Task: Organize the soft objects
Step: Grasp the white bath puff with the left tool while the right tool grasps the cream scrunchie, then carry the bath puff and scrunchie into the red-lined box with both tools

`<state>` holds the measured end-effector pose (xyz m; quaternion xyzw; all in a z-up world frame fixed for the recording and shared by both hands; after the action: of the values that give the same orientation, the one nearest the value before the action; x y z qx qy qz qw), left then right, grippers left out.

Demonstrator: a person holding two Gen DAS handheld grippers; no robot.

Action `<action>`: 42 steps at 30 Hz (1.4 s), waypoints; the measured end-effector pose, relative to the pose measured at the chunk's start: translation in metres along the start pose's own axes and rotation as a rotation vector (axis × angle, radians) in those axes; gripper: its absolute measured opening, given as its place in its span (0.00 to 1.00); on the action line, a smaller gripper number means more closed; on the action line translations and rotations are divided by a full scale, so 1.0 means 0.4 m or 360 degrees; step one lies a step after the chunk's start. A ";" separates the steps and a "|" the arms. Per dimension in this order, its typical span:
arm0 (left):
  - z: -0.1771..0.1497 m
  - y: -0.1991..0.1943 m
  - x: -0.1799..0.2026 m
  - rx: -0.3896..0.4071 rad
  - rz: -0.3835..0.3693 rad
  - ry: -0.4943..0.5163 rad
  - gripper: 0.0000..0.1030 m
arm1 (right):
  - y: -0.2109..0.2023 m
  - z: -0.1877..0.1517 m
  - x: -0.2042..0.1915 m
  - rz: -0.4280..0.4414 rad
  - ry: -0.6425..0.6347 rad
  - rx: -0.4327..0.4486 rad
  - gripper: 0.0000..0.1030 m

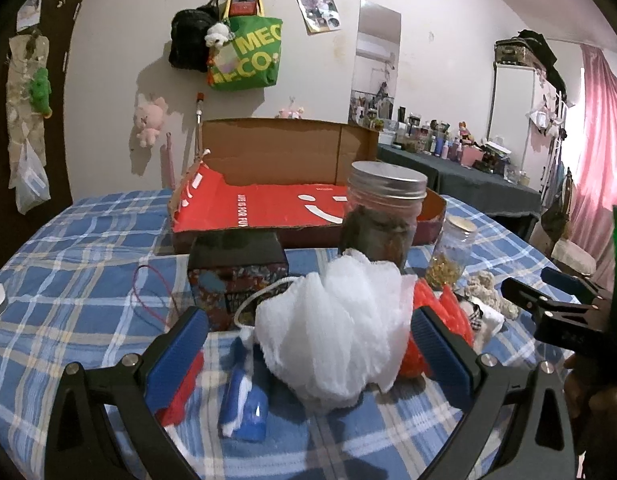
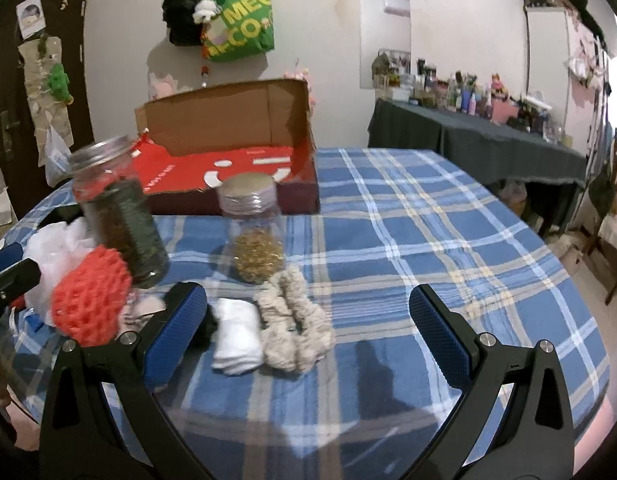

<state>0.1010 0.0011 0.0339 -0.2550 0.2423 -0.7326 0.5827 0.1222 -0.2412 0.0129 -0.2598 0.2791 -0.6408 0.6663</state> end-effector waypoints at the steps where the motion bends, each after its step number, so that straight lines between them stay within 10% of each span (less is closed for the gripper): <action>1: 0.002 0.008 -0.003 -0.0018 -0.0005 -0.0001 1.00 | 0.010 0.000 0.005 0.0018 0.0007 -0.0022 0.97; 11: -0.017 0.072 0.012 -0.0153 -0.0179 -0.0004 0.57 | 0.075 -0.042 0.006 0.0263 0.0033 -0.0214 0.27; 21: -0.006 0.046 0.015 -0.0105 -0.0186 0.0023 0.36 | 0.022 -0.026 -0.024 0.0292 -0.0012 -0.0111 0.26; 42: 0.052 -0.027 0.009 0.0004 -0.0178 0.0049 0.33 | -0.060 0.045 -0.087 0.0361 -0.0110 0.0034 0.27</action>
<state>0.1062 -0.0014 0.0569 -0.2562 0.2357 -0.7681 0.5375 0.1170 -0.2078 0.0438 -0.2412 0.2768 -0.5548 0.7466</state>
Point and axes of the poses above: each gripper's, at about its wrist camera, not at the fingertips, and y roughly the way its jaws point, x to its right, z to its top, the point moved 6 cm from there along y, roughly the way its jaws point, and after that the axes turned 12 degrees about -x, right-handed, at the moved point
